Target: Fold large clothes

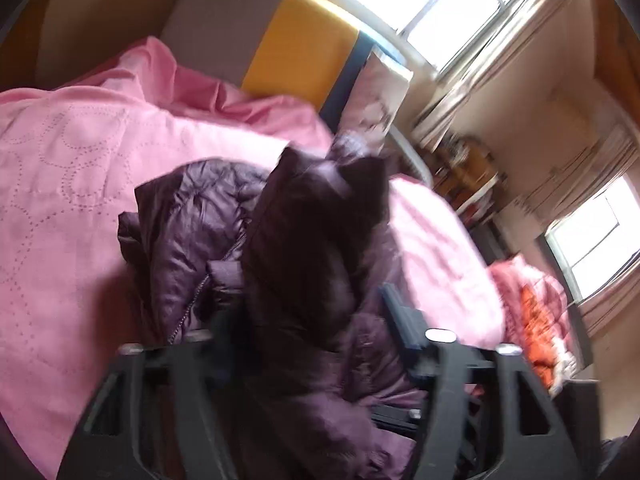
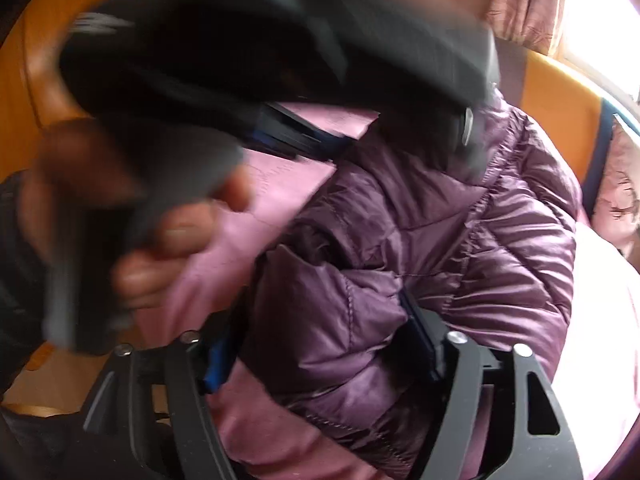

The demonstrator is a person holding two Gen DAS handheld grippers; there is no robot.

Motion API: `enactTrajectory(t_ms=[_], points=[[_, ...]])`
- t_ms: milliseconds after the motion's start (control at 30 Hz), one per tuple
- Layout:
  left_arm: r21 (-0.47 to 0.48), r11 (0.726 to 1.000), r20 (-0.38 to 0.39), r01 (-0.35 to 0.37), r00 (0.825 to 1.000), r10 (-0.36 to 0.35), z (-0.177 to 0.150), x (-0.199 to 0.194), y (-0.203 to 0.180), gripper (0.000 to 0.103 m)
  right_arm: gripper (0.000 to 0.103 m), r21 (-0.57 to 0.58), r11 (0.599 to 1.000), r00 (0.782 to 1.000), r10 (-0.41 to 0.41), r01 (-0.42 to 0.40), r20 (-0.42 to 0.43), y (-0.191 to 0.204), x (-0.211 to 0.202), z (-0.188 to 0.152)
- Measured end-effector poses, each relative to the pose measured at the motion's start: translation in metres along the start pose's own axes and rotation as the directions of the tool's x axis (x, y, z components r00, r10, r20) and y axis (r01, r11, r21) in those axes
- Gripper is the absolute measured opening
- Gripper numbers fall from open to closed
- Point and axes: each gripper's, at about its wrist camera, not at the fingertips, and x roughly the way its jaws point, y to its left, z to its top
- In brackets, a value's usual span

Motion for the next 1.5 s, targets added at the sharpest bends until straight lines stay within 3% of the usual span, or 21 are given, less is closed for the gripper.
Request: enactTrajectory(t_ms=[67,133,200,300,433,733,933,967,1033,1067,1233,1367,1500], points=[[-0.006,1.0,-0.031,-0.021,0.999,0.021,0.002,0.01,0.003,0.027,0.083,0.033,0.991,0.992,0.128,-0.129,0.012,-0.013,-0.018,-0.004],[-0.031,0.999,-0.032,-0.014,0.999,0.013,0.003,0.009,0.007,0.024,0.082,0.086,0.965,0.969,0.244,-0.246,0.034,-0.033,-0.039,-0.008],[-0.054,0.999,-0.028,0.001,1.0,-0.003,0.003,0.003,0.012,0.024,0.082,0.14,0.947,0.957,0.279,-0.288,0.08,-0.06,-0.063,-0.016],[-0.082,0.997,-0.034,0.003,0.999,-0.006,0.0,-0.001,0.019,0.024,0.078,0.194,0.959,0.977,0.189,-0.206,0.103,-0.096,-0.078,-0.026],[-0.117,0.993,-0.044,-0.02,0.999,0.015,-0.005,-0.005,0.022,0.024,0.068,0.187,0.98,0.997,0.066,-0.071,0.032,-0.126,-0.065,-0.026],[-0.232,0.949,-0.069,-0.215,0.977,0.204,-0.047,-0.011,0.068,0.028,0.067,0.017,0.999,0.998,-0.031,0.032,-0.049,-0.067,-0.01,-0.048],[-0.347,0.921,-0.012,-0.179,0.982,0.186,-0.081,-0.009,0.103,0.042,0.067,-0.072,0.992,0.992,-0.109,0.104,-0.065,-0.056,0.015,-0.058],[-0.319,0.921,0.001,-0.225,0.971,0.238,-0.083,-0.013,0.097,0.056,0.067,-0.069,0.993,0.992,-0.101,0.097,-0.069,-0.059,0.011,-0.057],[-0.267,0.907,0.051,-0.327,0.935,0.352,-0.087,-0.026,0.079,0.069,0.067,-0.054,0.997,0.995,-0.06,0.056,-0.081,-0.067,0.005,-0.053],[-0.257,0.902,0.073,-0.346,0.924,0.375,-0.089,-0.031,0.074,0.072,0.068,-0.042,0.999,0.996,-0.035,0.032,-0.086,-0.073,0.005,-0.05],[-0.212,0.891,0.136,-0.402,0.89,0.434,-0.097,-0.043,0.059,0.072,0.075,0.102,0.984,0.987,0.15,-0.144,-0.055,-0.107,-0.009,-0.014],[-0.205,0.892,0.163,-0.402,0.885,0.436,-0.099,-0.048,0.055,0.072,0.078,0.188,0.975,0.993,0.107,-0.116,0.057,-0.144,-0.026,0.031],[-0.16,0.885,0.179,-0.437,0.869,0.461,-0.098,-0.045,0.044,0.072,0.079,0.243,0.968,0.995,0.048,-0.067,0.085,-0.167,-0.001,0.079]])
